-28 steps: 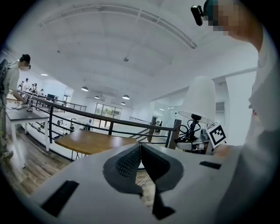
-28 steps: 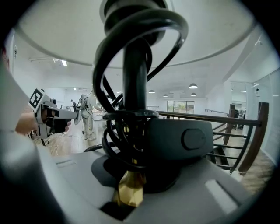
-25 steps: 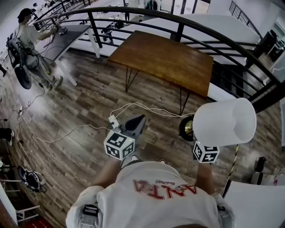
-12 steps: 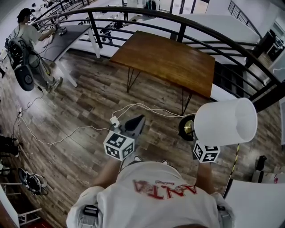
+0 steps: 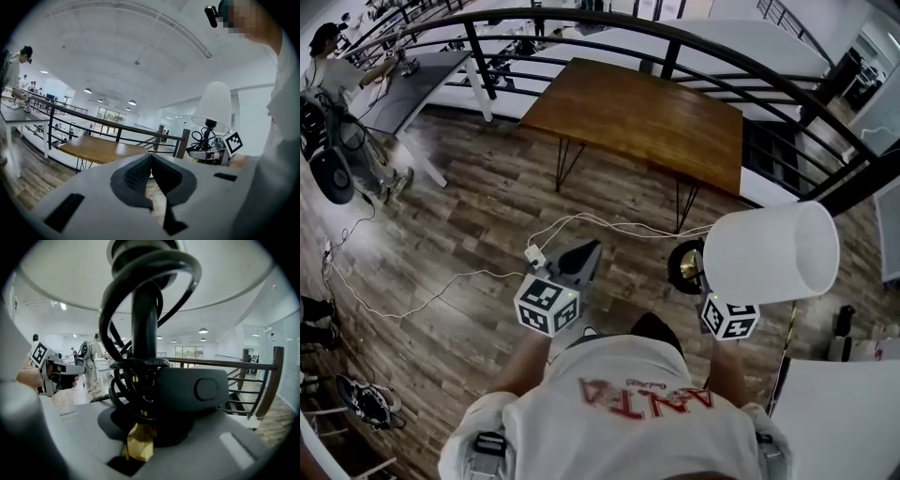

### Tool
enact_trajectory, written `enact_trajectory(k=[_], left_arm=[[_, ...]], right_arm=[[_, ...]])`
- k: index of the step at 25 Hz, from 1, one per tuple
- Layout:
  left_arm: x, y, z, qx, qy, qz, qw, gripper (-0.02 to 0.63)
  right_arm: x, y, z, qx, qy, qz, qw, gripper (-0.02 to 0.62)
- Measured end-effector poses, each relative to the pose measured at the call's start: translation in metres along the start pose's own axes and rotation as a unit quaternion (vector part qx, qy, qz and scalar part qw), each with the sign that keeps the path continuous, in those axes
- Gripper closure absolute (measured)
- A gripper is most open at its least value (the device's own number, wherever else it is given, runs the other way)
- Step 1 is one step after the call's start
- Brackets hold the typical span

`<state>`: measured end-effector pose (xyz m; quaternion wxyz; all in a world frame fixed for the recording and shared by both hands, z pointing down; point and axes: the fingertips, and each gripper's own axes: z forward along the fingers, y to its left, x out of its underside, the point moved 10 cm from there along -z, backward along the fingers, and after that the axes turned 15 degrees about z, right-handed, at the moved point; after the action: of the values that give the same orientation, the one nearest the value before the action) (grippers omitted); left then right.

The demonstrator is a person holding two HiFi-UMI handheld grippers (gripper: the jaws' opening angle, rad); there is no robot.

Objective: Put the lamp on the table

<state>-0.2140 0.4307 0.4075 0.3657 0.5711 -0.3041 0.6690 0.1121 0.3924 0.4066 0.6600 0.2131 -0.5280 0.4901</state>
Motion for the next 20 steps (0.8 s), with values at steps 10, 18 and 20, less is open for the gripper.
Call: enact_trajectory(k=[10, 18, 20], left_arm=[[-0.001, 0.022, 0.025, 0.007, 0.005, -0.006, 0.9999, 0.597], [-0.02, 0.052, 0.094, -0.003, 0.004, 0.009, 1.0, 0.597], [-0.028, 0.056, 0.115, -0.006, 0.002, 0.013, 0.9999, 0.597]], right_arm=[[-0.01, -0.005, 0.023, 0.0, 0.004, -0.003, 1.0, 0.522], [-0.044, -0.049, 0.081, -0.012, -0.004, -0.014, 1.0, 0.522], [-0.056, -0.064, 0.094, -0.014, -0.006, -0.017, 1.0, 0.523]])
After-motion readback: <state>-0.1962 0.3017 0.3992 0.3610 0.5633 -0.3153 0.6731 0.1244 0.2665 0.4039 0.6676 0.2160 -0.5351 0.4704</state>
